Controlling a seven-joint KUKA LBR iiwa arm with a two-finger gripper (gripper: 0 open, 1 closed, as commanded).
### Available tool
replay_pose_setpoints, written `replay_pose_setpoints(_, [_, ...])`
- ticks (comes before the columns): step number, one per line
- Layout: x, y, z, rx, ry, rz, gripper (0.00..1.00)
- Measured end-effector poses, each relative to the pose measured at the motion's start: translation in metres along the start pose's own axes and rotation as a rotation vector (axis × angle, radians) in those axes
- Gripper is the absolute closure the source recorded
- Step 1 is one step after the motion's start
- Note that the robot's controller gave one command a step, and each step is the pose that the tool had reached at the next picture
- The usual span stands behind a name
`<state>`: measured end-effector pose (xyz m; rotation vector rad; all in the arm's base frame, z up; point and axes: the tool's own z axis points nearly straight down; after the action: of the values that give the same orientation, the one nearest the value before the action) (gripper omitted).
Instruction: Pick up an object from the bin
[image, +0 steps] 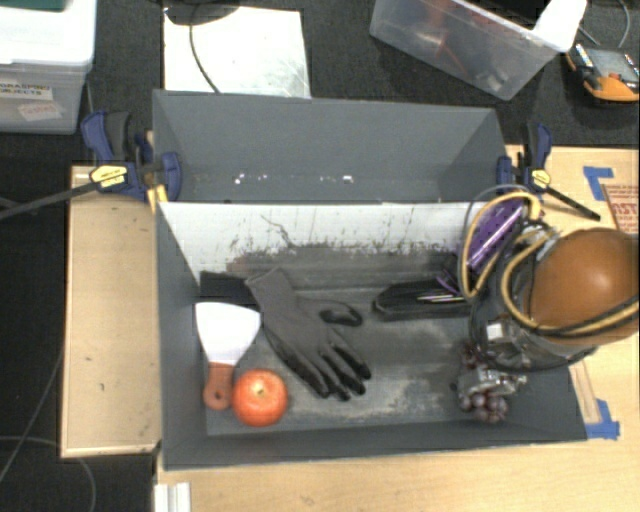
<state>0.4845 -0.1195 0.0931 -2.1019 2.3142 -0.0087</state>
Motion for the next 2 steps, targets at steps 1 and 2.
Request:
replay_pose_setpoints(1, [0.0001,-0.0011,-0.0173,0.004,0.000,0.004,1.00])
replay_pose_setpoints(2, [-0.0006,-0.0008,-0.0235,0.003,-0.002,0.009,1.00])
